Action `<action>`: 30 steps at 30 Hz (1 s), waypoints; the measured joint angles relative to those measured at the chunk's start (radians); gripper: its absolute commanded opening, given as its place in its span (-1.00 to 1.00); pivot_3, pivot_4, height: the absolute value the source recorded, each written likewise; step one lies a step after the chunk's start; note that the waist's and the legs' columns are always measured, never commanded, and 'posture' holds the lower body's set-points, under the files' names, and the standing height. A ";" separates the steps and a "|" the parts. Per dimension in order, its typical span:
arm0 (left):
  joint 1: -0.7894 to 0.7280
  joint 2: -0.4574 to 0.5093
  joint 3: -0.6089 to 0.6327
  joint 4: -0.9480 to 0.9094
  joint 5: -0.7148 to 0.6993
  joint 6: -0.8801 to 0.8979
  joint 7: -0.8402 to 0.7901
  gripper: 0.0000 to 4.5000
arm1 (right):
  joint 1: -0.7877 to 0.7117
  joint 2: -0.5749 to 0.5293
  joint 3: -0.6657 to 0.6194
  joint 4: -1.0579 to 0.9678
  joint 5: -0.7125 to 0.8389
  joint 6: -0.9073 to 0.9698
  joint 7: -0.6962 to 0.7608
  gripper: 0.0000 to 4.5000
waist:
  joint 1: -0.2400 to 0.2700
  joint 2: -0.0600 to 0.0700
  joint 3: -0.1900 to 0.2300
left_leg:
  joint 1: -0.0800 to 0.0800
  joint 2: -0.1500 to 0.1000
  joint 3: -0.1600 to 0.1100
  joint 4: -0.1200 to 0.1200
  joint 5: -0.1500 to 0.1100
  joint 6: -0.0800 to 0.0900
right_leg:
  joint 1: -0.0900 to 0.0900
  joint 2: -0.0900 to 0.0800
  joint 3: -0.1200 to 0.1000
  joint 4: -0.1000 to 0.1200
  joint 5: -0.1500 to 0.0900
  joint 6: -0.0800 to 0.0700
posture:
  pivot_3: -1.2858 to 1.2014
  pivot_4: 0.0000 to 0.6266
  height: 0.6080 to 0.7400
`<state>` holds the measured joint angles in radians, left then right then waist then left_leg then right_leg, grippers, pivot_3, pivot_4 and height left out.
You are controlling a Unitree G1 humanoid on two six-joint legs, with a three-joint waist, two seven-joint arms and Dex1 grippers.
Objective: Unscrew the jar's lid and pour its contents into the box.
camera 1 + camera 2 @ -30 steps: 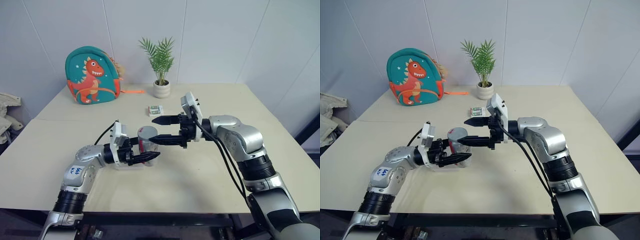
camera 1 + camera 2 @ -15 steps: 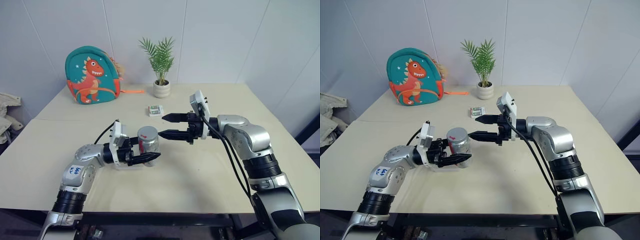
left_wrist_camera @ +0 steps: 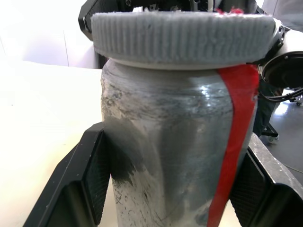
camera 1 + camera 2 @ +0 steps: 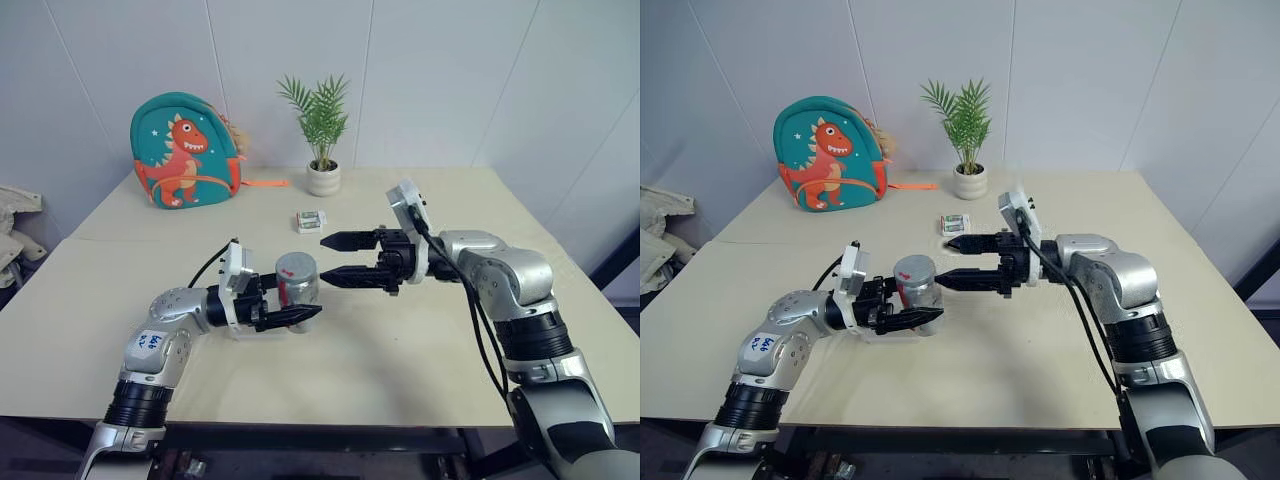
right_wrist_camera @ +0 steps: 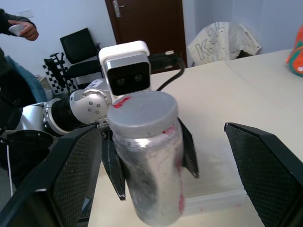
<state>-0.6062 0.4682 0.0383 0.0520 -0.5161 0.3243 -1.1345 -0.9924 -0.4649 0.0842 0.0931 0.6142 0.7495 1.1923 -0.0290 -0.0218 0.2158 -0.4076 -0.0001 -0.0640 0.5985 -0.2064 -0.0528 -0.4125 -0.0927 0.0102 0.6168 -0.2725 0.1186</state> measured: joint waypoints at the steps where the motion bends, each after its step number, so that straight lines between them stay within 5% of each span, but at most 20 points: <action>1: 0.001 0.000 0.000 -0.001 0.000 0.000 0.000 0.30 | 0.000 0.011 0.009 -0.003 -0.002 0.000 -0.006 0.98 | 0.000 0.000 0.000 | 0.000 0.000 0.000 0.000 0.000 0.000 | 0.000 0.000 0.000 0.000 0.000 0.000 | 0.03 -0.52 1.00; 27: 0.003 0.000 -0.001 -0.006 0.000 0.005 0.000 0.30 | -0.017 0.103 0.053 -0.009 -0.035 0.004 -0.061 0.98 | 0.000 0.000 0.000 | 0.000 0.000 0.000 0.000 0.000 0.000 | 0.000 0.000 0.000 0.000 0.000 0.000 | 0.03 -0.52 1.00; 30: 0.003 0.000 -0.001 -0.006 0.000 0.008 0.000 0.30 | -0.017 0.107 0.053 -0.006 -0.035 0.004 -0.059 0.69 | 0.001 0.000 0.000 | 0.000 0.000 0.000 0.000 0.000 0.000 | 0.000 0.000 0.000 0.000 0.000 0.000 | 0.03 -0.52 1.00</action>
<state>-0.6027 0.4682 0.0373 0.0459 -0.5165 0.3325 -1.1341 -1.0095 -0.3574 0.1371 0.0870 0.5789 0.7539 1.1335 -0.0285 -0.0218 0.2158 -0.4077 -0.0001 -0.0641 0.5984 -0.2064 -0.0528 -0.4126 -0.0928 0.0101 0.6168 -0.2725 0.1185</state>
